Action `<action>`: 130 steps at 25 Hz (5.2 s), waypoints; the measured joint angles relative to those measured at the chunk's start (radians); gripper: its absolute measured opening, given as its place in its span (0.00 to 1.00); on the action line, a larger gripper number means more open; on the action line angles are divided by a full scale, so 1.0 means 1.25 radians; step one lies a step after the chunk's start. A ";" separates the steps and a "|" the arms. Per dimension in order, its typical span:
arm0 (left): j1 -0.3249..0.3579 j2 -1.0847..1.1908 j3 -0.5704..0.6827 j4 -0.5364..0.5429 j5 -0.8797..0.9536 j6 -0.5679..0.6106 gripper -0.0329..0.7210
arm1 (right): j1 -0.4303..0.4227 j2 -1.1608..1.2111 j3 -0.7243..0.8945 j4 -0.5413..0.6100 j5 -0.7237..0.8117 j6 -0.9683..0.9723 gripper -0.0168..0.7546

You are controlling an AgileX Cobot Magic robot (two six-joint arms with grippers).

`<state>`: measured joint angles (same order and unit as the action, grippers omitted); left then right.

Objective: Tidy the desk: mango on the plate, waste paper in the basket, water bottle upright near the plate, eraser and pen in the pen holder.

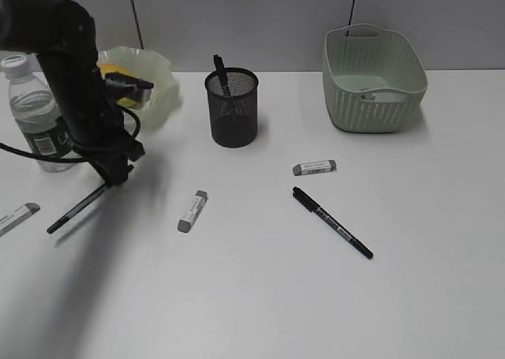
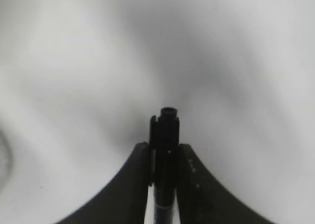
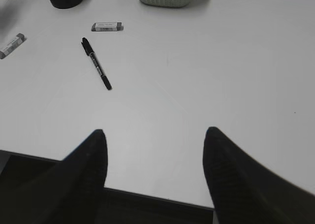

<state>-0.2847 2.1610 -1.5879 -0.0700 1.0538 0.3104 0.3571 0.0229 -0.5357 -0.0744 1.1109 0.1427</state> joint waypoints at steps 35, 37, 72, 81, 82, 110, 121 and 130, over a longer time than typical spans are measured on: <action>-0.150 0.047 -0.184 -0.355 -0.663 0.000 0.21 | 0.000 0.000 0.000 -0.001 0.000 0.002 0.66; -0.150 0.055 -0.184 -0.354 -0.655 0.000 0.23 | 0.000 0.000 0.000 -0.001 0.000 0.002 0.66; -0.115 -0.155 -0.184 -0.002 0.128 -0.087 0.63 | 0.000 0.000 0.000 -0.001 0.000 0.003 0.66; -0.018 -0.285 -0.019 0.003 0.126 -0.120 0.63 | 0.000 0.000 0.000 -0.001 0.000 0.004 0.66; -0.003 -0.316 0.027 0.001 0.125 -0.120 0.63 | 0.000 0.000 0.000 -0.001 0.000 0.004 0.66; 0.118 -1.581 0.816 -0.060 -0.091 -0.123 0.63 | 0.000 0.000 0.002 -0.001 -0.001 0.005 0.66; 0.118 -1.731 0.834 -0.062 -0.003 -0.137 0.63 | 0.000 0.000 0.002 0.000 -0.003 0.003 0.66; 0.118 -1.734 0.836 -0.067 -0.001 -0.138 0.61 | 0.000 0.200 -0.025 0.003 -0.076 -0.047 0.66</action>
<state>-0.1367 -0.0063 -0.5431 -0.1542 1.0520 0.1384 0.3571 0.2723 -0.5671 -0.0703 1.0162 0.0843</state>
